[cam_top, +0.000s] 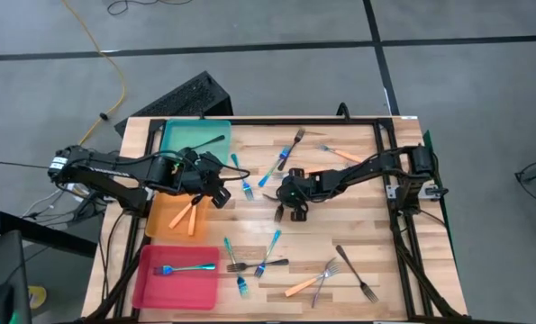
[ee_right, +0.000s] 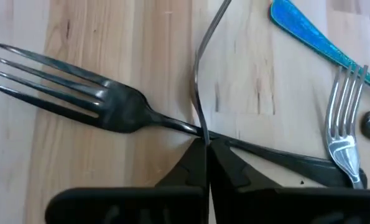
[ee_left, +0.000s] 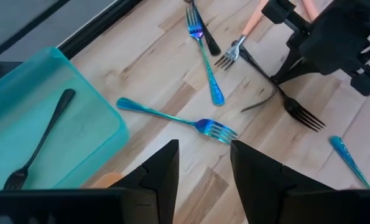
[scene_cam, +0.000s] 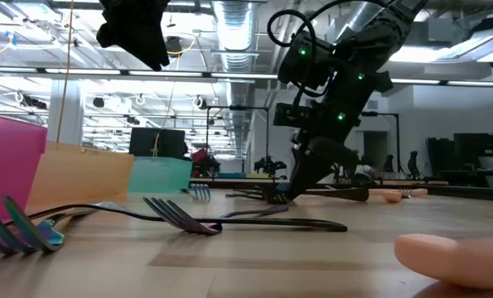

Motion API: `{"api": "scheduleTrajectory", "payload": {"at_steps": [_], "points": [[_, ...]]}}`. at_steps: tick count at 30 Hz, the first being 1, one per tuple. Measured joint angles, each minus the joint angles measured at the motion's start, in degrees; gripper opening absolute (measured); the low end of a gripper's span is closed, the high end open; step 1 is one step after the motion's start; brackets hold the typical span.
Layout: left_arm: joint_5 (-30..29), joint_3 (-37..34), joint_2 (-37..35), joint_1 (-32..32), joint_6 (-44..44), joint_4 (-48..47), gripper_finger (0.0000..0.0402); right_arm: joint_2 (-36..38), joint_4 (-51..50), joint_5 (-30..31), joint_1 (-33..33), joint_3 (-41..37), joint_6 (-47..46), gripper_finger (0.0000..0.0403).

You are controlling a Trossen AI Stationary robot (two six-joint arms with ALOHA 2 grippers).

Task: Sort silverware by color (type)
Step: Put the black fork into the blue bin

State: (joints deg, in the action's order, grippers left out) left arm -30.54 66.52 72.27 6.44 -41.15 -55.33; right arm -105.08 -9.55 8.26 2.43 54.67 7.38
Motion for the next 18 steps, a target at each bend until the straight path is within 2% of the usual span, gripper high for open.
{"api": "scheduleTrajectory", "payload": {"at_steps": [7,11,14,18], "points": [[-0.8,-0.1,0.0,0.0,2.0,2.7,0.0130,7.0,1.1,2.1,-0.4,-0.2,-4.5,0.0028],[-3.3,-2.4,0.0,0.0,3.0,9.4,0.0130,12.2,3.2,3.9,-0.4,-0.2,-7.0,0.0024],[-5.9,-5.6,0.0,0.0,4.1,16.9,0.0130,16.2,7.4,9.3,-1.1,-0.2,-9.3,0.0024],[-6.1,-13.4,-0.7,0.0,7.7,35.7,0.0130,20.6,14.2,16.3,-2.2,-0.1,-10.0,0.0025]]}}
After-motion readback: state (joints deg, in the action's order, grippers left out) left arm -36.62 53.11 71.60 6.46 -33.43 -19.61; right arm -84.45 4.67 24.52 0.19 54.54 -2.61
